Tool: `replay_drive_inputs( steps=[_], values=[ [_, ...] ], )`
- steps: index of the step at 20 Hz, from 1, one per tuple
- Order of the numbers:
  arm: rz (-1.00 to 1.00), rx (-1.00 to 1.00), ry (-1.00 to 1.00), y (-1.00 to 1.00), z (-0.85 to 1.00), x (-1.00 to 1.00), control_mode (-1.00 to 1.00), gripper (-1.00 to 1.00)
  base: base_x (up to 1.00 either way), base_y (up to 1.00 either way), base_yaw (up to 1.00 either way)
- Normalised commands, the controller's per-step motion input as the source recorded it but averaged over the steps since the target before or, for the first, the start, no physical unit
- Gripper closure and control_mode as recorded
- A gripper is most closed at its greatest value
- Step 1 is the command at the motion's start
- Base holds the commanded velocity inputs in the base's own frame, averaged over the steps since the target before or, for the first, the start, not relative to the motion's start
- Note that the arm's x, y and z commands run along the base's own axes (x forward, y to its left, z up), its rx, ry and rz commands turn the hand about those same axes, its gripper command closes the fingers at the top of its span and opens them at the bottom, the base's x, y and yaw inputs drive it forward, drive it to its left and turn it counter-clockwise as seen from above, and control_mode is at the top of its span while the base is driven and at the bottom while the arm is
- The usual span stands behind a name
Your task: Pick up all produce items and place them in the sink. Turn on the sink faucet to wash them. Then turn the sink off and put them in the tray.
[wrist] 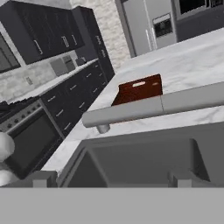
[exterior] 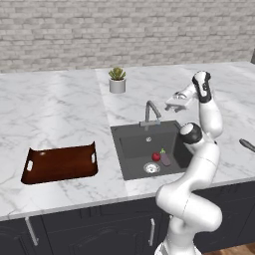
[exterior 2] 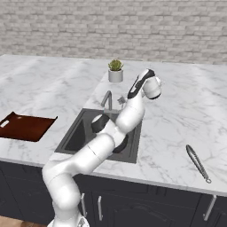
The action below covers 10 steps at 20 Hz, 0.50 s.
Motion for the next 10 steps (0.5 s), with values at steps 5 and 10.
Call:
replay_drive_inputs(
  steps=[5, 10],
  values=[
    [0.00, -0.06, -0.03, 0.58, 0.00, -1.00, -1.00, -1.00, 0.00, 0.00, 0.00],
    [0.00, -0.15, -0.11, 0.28, 0.03, -1.00, -1.00, -1.00, 0.00, 0.00, 0.00]
  ],
)
